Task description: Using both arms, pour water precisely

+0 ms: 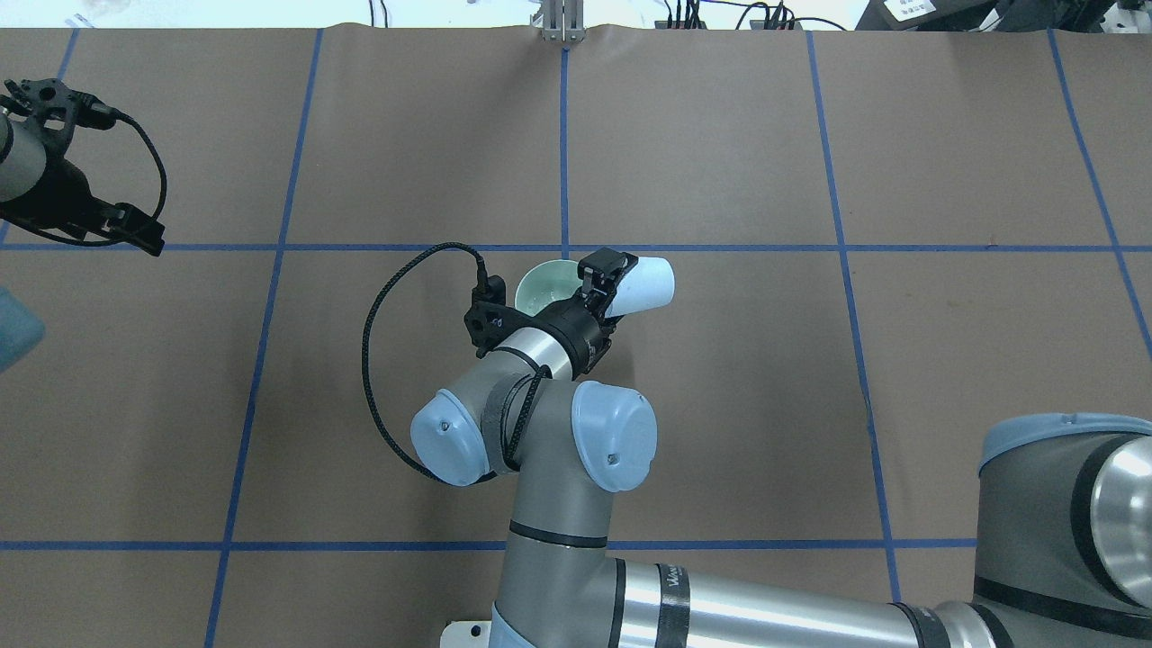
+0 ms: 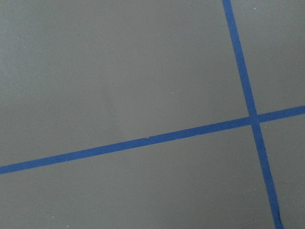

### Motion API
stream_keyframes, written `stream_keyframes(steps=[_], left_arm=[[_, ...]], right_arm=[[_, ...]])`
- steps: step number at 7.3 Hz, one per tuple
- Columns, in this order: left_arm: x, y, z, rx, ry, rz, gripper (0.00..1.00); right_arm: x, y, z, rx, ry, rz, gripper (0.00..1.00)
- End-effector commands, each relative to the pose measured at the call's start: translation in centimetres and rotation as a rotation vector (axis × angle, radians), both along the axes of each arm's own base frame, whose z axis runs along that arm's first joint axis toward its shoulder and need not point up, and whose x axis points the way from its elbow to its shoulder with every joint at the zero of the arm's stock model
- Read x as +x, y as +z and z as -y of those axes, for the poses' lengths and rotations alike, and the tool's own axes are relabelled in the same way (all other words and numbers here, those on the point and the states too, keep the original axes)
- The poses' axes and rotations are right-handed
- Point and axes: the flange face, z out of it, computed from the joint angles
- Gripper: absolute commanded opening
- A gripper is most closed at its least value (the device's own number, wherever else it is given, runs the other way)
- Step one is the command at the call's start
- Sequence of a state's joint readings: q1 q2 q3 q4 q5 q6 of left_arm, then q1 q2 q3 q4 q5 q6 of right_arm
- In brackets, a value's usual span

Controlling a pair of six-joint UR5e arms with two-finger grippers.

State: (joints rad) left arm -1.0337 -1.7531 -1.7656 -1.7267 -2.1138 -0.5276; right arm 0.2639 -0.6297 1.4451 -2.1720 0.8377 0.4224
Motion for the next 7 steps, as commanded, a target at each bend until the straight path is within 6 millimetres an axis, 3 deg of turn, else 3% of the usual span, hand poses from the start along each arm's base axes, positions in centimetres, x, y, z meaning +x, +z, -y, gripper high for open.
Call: stream_keyframes(steps=[1, 3, 4, 5, 6, 7], left_arm=[[-0.1, -0.3, 0.0, 0.006, -0.002, -0.004, 1.0], [-0.4, -1.5, -0.1, 0.018, -0.009, -0.015, 1.0], [-0.6, -1.8, -0.2, 0.011, -0.005, -0.032, 1.0], [-1.1, -1.9, 0.0, 0.014, -0.013, -0.032, 1.0], [-1.2, -2.3, 0.0, 0.02, -0.017, -0.037, 1.0], [-1.6, -3.0, -0.3, 0.031, -0.021, -0.044, 1.0]], right_arm=[[0.7, -1.5, -0.4, 0.021, 0.083, 0.184, 0.24], [6.4, -1.2, -1.5, -0.05, 0.208, 0.502, 0.22], [10.8, 0.7, -1.6, -0.061, 0.223, 0.666, 0.21], [13.4, 3.9, -0.8, -0.096, 0.248, 0.807, 0.21], [16.1, 6.5, 1.6, -0.14, 0.29, 0.872, 0.21], [20.3, 9.3, 4.0, -0.215, 0.338, 0.883, 0.21]])
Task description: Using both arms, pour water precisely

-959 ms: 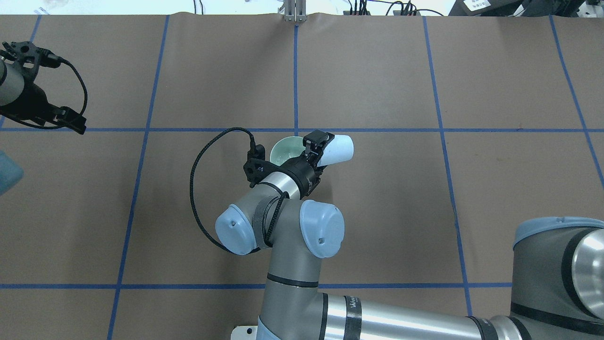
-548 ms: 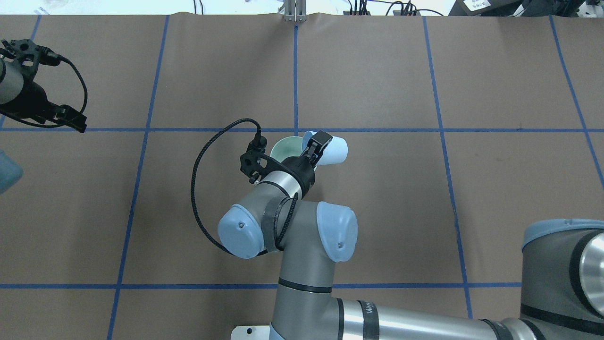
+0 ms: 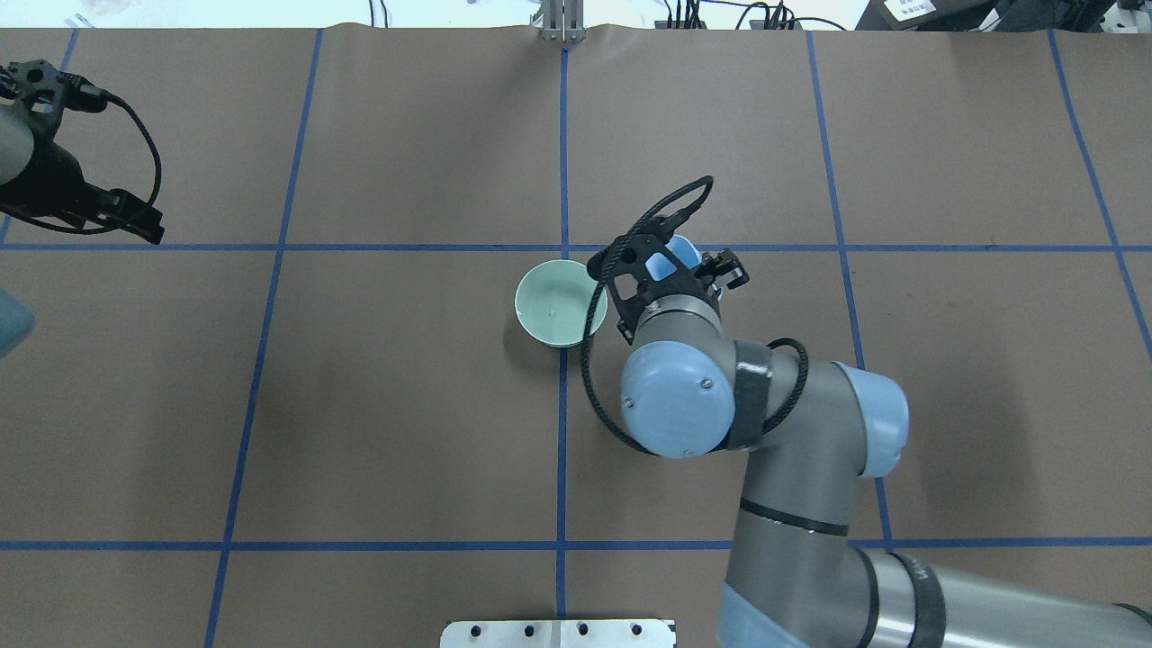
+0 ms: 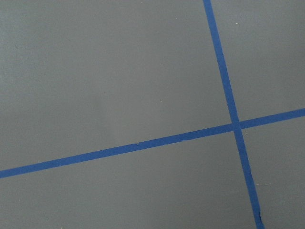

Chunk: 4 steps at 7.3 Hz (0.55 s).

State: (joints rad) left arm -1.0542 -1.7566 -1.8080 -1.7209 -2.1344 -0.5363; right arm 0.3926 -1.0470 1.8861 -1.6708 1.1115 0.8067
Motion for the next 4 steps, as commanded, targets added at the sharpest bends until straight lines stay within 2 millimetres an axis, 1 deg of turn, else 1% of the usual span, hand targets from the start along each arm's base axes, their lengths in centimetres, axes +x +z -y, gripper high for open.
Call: stream_keyframes(steps=[1, 2, 3, 4], left_arm=[[-0.5, -1.0, -0.4, 0.014, -0.005, -0.012, 1.0], [-0.5, -1.0, -0.4, 0.013, -0.007, -0.013, 1.0], [-0.5, -1.0, -0.4, 0.014, -0.005, -0.012, 1.0], [-0.5, -1.0, -0.4, 0.013, -0.007, -0.013, 1.0]], right_arm=[[10.0, 6.3, 3.8, -0.118, 0.044, 0.118, 0.21], [13.9, 11.1, 3.8, -0.127, 0.043, 0.19, 0.21], [18.4, 16.0, 3.1, -0.122, 0.033, 0.276, 0.2], [23.6, 21.7, 1.8, -0.177, 0.01, 0.33, 0.19]])
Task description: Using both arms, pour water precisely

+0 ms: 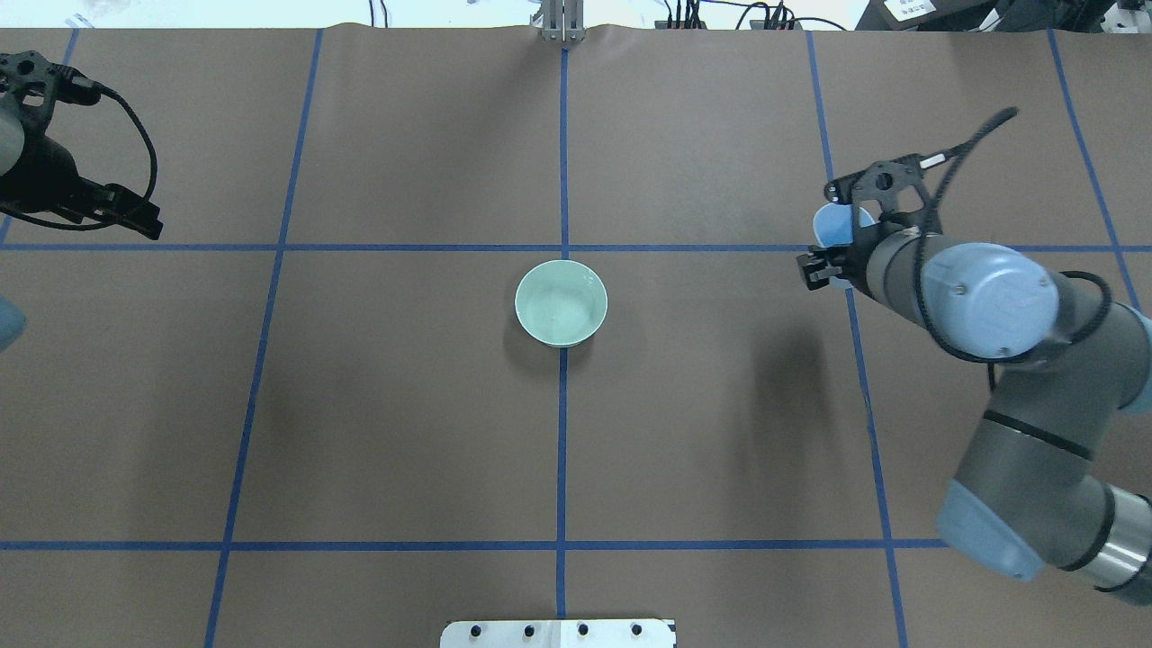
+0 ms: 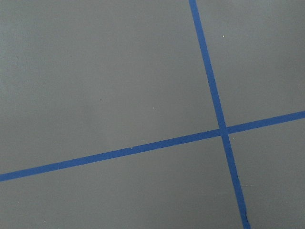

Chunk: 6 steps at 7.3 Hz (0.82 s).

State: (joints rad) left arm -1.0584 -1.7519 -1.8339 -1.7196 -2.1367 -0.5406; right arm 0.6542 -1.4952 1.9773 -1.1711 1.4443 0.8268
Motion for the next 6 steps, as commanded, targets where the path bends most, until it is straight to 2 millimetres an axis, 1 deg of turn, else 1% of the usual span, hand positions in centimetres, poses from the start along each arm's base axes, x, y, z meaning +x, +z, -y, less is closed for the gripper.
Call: stream_keyframes(steps=[1, 2, 3, 4, 5, 6], left_arm=[[0.0, -0.1, 0.0, 0.001, -0.001, -0.001, 1.0], [0.0, -0.1, 0.0, 0.001, -0.001, -0.001, 1.0], [0.0, -0.1, 0.0, 0.001, -0.001, -0.001, 1.0], [0.0, -0.1, 0.0, 0.001, -0.001, -0.001, 1.0], [0.0, -0.2, 0.0, -0.012, -0.016, -0.005, 1.0], [0.1, -0.3, -0.1, -0.024, -0.026, -0.01, 1.0]], right_arm=[[11.2, 10.4, -3.3, -0.011, -0.007, 0.15, 0.19], [13.4, 15.4, -5.3, 0.014, -0.005, 0.184, 0.2], [14.3, 18.9, -6.1, 0.048, -0.005, 0.217, 0.2], [14.4, 21.1, -6.0, 0.039, 0.025, 0.205, 0.2], [14.5, 21.5, -5.9, 0.04, 0.047, 0.197, 0.2], [14.2, 21.2, -5.8, 0.045, 0.043, 0.2, 0.21]])
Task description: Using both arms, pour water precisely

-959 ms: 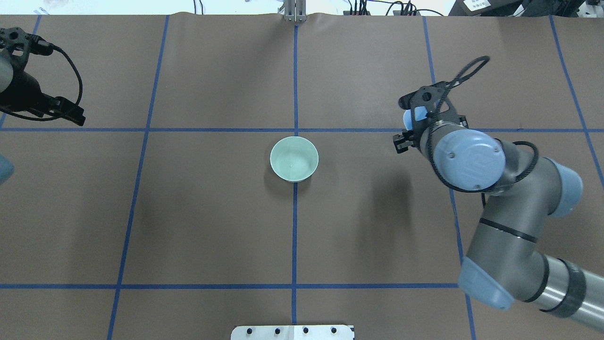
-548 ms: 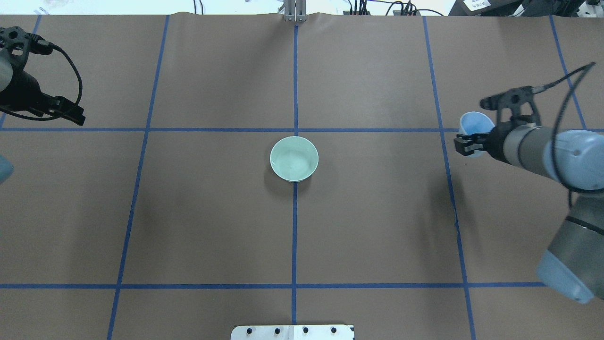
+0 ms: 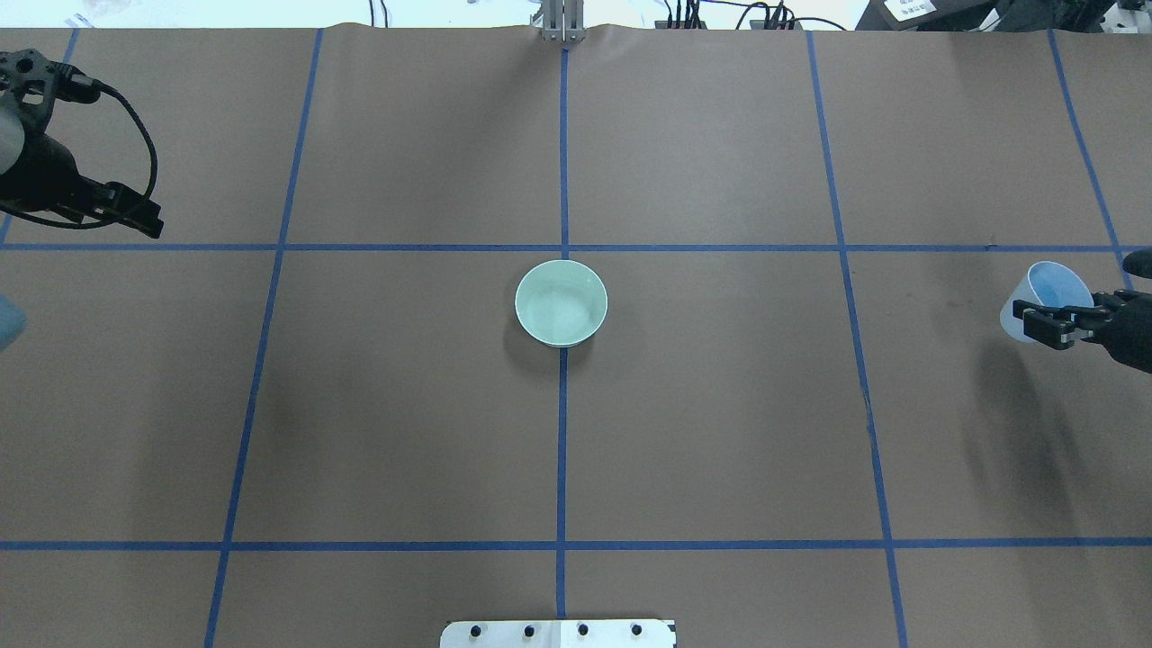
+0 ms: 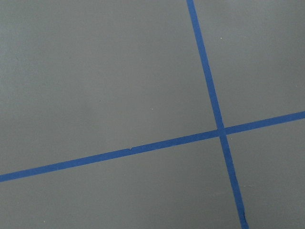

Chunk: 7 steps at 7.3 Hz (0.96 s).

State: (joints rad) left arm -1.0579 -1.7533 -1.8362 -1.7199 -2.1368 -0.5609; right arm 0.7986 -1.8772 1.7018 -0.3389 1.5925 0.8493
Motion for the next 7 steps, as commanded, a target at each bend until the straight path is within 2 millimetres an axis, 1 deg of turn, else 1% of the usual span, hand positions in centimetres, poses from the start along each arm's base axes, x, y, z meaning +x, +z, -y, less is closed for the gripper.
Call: stream_keyframes(steps=[1, 2, 3, 4, 6, 7], left_arm=[[0.2, -0.1, 0.0, -0.013, -0.013, -0.005, 1.0], [0.1, -0.2, 0.0, -0.012, -0.013, -0.005, 1.0], [0.1, -0.2, -0.1, -0.013, -0.014, -0.006, 1.0], [0.1, -0.1, -0.1, -0.013, -0.013, -0.005, 1.0], [0.1, -0.2, -0.1, -0.012, -0.013, -0.005, 1.0], [0.1, -0.2, -0.1, -0.012, -0.013, -0.005, 1.0]], right_arm=[[-0.8, -0.2, 0.2, 0.013, 0.0, 0.013, 0.26], [-3.0, -0.6, -0.4, 0.028, -0.032, 0.012, 0.33], [-4.5, -0.7, -1.1, 0.044, -0.029, 0.002, 0.35], [-4.3, -0.6, -1.4, 0.044, -0.033, -0.001, 0.35], [-2.8, 0.4, -2.7, 0.056, -0.035, 0.021, 0.36], [-2.9, 0.5, -2.8, 0.029, -0.022, 0.042, 0.42]])
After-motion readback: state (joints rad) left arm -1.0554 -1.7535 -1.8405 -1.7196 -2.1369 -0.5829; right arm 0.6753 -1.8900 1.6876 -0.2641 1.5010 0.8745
